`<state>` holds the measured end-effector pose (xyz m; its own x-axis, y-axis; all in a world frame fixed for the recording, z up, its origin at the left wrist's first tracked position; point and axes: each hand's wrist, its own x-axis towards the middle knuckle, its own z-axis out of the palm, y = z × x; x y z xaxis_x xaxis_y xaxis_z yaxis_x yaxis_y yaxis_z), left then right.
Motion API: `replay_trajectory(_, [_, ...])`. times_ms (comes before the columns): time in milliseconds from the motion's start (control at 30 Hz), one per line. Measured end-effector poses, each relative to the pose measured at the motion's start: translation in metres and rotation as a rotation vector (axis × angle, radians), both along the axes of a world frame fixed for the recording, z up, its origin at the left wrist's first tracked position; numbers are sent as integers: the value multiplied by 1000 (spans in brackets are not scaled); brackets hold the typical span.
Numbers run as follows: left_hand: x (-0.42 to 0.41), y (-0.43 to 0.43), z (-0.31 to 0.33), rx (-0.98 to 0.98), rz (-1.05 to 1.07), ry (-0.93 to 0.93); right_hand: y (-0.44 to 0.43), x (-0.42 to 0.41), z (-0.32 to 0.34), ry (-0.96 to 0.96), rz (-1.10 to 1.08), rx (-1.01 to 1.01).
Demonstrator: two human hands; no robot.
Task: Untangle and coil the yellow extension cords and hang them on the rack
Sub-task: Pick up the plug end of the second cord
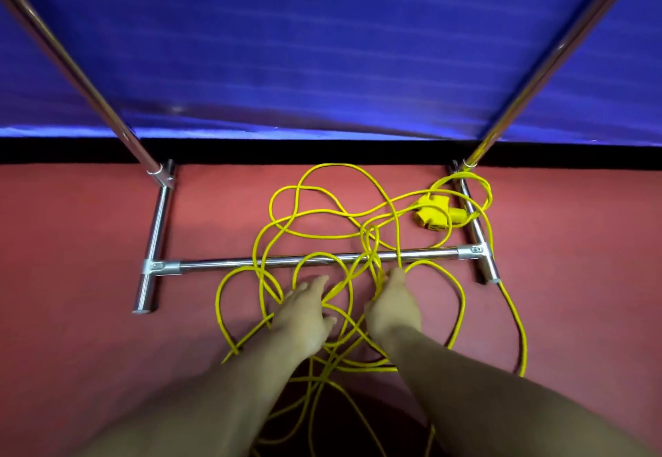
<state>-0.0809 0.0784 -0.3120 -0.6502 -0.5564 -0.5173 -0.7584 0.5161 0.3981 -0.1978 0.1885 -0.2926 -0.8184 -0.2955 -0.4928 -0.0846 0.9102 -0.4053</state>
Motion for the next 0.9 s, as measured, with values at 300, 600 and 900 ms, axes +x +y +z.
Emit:
replay_trajectory(300, [20, 48, 40, 318, 355, -1, 19, -37, 82, -388, 236, -22])
replay_trajectory(600, [12, 32, 269, 438, 327, 615, 46, -34, 294, -217, 241, -474])
replay_trajectory(900, [102, 59, 514, 398, 4, 924, 105, 43, 475, -450, 373, -922])
